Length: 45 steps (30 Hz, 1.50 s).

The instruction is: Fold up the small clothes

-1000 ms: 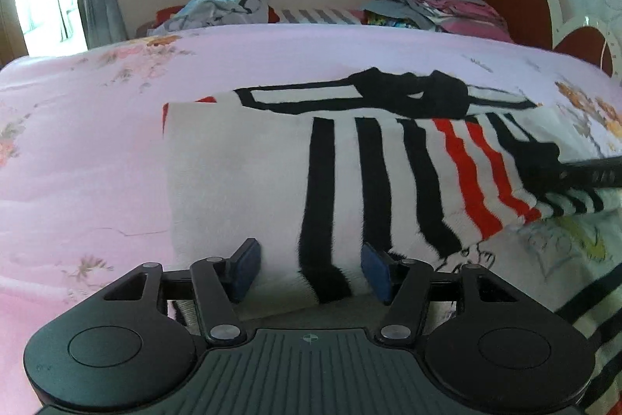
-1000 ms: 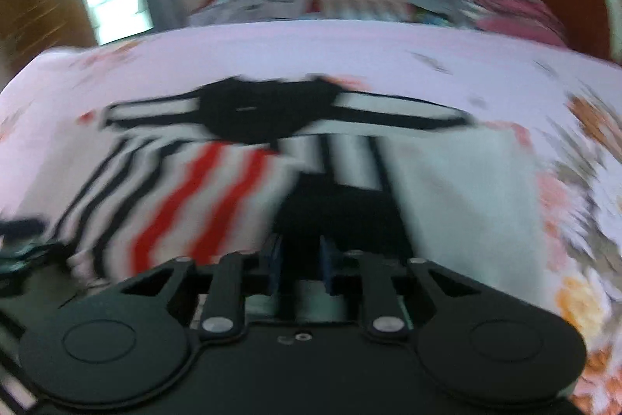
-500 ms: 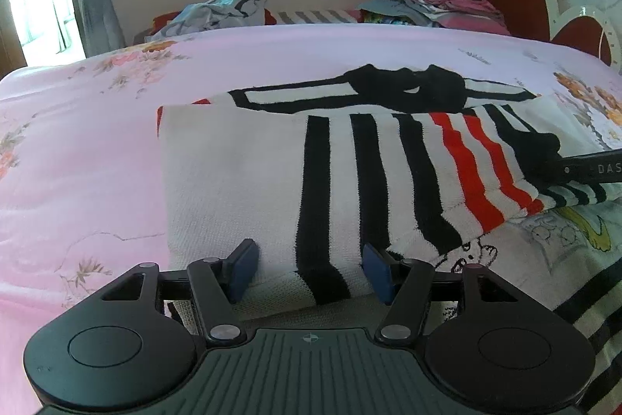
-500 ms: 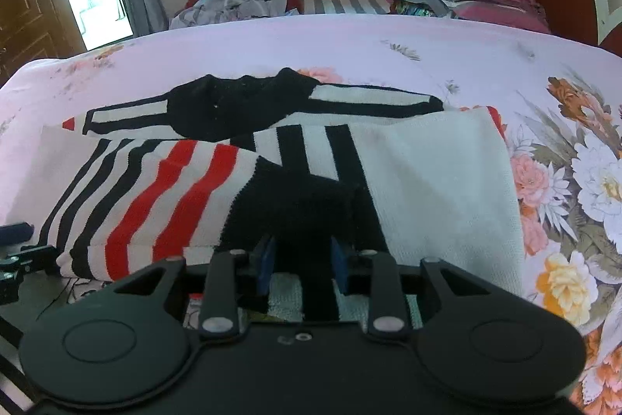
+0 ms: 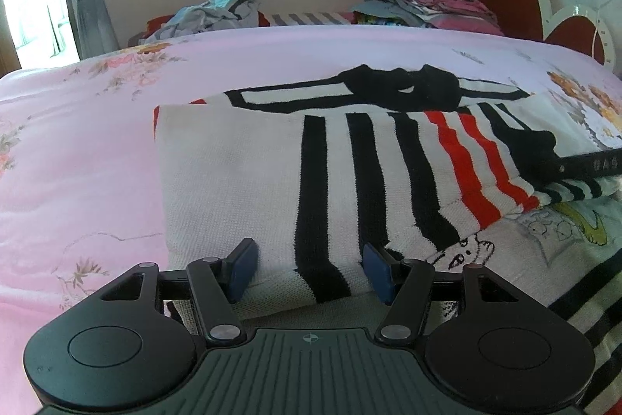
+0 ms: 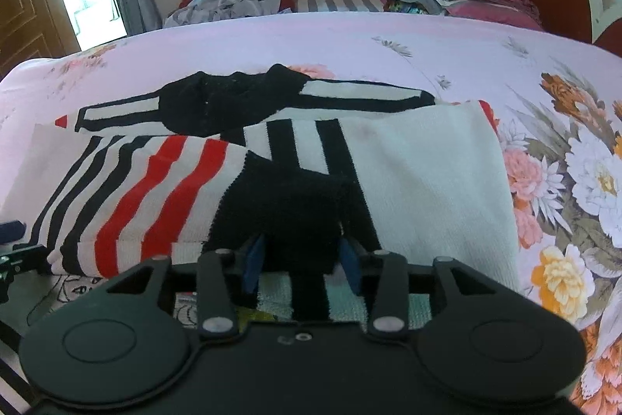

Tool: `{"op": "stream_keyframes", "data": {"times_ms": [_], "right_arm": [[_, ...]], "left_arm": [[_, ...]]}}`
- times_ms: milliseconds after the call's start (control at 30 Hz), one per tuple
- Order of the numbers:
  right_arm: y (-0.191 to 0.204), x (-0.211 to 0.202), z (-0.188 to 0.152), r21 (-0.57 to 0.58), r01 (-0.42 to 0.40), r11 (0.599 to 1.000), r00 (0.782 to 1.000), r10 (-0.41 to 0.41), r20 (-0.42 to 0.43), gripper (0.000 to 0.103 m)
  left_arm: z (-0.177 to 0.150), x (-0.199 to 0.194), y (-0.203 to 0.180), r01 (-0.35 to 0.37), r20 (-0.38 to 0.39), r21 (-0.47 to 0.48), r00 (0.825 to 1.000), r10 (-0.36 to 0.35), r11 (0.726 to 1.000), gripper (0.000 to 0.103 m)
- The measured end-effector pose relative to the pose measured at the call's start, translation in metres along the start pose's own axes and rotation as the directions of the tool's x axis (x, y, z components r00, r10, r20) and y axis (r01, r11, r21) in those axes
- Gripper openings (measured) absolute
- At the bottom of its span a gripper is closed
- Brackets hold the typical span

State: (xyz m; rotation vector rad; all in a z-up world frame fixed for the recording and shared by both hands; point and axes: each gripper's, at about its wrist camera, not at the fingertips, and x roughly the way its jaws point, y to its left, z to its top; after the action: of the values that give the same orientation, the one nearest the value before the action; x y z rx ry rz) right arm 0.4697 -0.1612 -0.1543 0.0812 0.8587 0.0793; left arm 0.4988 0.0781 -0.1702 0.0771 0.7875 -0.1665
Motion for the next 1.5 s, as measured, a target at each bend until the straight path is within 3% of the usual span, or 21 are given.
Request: {"op": "stream_keyframes", "data": {"times_ms": [33,67,100,233,400,533,633,667,767,867,1167,1333,1400,1433,1467,1500], "right_arm": [[-0.003,0.0,0.001,0.028,-0.028,0.999,1.0,0.028,-0.006,0.033],[-0.004,0.0,0.003,0.041,-0.063,0.997,0.998,0.064,-0.015,0.017],[-0.005,-0.002,0.004,0.053,-0.085,0.995,0.996,0.086,-0.021,0.013],[-0.007,-0.02,-0.001,0.084,-0.116,0.99,0.993,0.114,0.023,0.011],[-0.01,-0.022,-0.011,0.078,-0.119,0.99,0.993,0.119,0.012,0.011],[-0.015,-0.01,-0.009,0.084,-0.124,0.989,0.992,0.126,-0.022,0.013],[-0.02,-0.039,-0.009,0.099,-0.108,0.989,0.994,0.106,0.032,0.033],[-0.023,-0.051,-0.014,0.099,-0.125,0.987,0.991,0.12,0.057,0.037],[-0.03,-0.086,-0.037,0.072,-0.151,0.986,0.987,0.147,0.061,0.037],[-0.048,-0.12,-0.071,0.074,-0.161,0.984,0.985,0.156,0.068,0.046],[-0.095,-0.198,-0.164,0.119,-0.165,0.979,0.986,0.161,0.044,0.047],[-0.112,-0.218,-0.199,0.169,-0.187,0.968,0.982,0.185,0.023,0.047],[-0.119,-0.223,-0.212,0.201,-0.211,0.957,0.977,0.212,0.013,0.047],[-0.122,-0.224,-0.217,0.223,-0.23,0.947,0.972,0.234,0.009,0.047],[-0.126,-0.225,-0.222,0.249,-0.247,0.936,0.967,0.254,0.007,0.047],[-0.129,-0.226,-0.227,0.27,-0.255,0.929,0.965,0.263,0.006,0.047]], "left_arm": [[0.0,0.0,-0.001,-0.003,-0.001,0.006,1.0,0.003,1.0,0.061],[0.001,0.0,-0.002,-0.006,-0.002,0.006,1.0,0.006,1.0,0.061],[0.001,-0.001,-0.001,-0.006,-0.001,-0.002,1.0,0.006,1.0,0.061],[-0.001,-0.008,0.006,0.017,0.021,-0.042,1.0,-0.016,0.999,0.061],[-0.004,-0.01,0.006,0.002,0.022,-0.015,1.0,-0.002,1.0,0.061],[0.001,-0.006,-0.001,-0.026,-0.022,0.026,0.999,0.026,0.999,0.061],[0.002,-0.019,-0.002,-0.034,-0.017,-0.018,0.999,0.033,0.999,0.062],[-0.002,-0.026,-0.002,-0.036,-0.013,-0.029,0.999,0.036,0.999,0.067],[-0.021,-0.052,-0.008,-0.076,-0.003,-0.054,0.997,0.076,0.996,0.087],[-0.048,-0.082,-0.02,-0.098,0.0,-0.069,0.995,0.099,0.993,0.092],[-0.123,-0.16,-0.052,-0.114,0.008,-0.042,0.993,0.114,0.993,0.092],[-0.163,-0.186,-0.047,-0.08,-0.004,-0.134,0.997,0.081,0.988,0.092],[-0.181,-0.196,-0.039,-0.044,-0.005,-0.208,0.999,0.044,0.977,0.086],[-0.188,-0.198,-0.035,-0.029,-0.009,-0.245,1.0,0.027,0.969,0.065],[-0.196,-0.2,-0.029,-0.01,-0.019,-0.294,1.0,0.005,0.956,0.051],[-0.205,-0.203,-0.024,-0.001,-0.023,-0.34,1.0,-0.007,0.94,0.05]]}}
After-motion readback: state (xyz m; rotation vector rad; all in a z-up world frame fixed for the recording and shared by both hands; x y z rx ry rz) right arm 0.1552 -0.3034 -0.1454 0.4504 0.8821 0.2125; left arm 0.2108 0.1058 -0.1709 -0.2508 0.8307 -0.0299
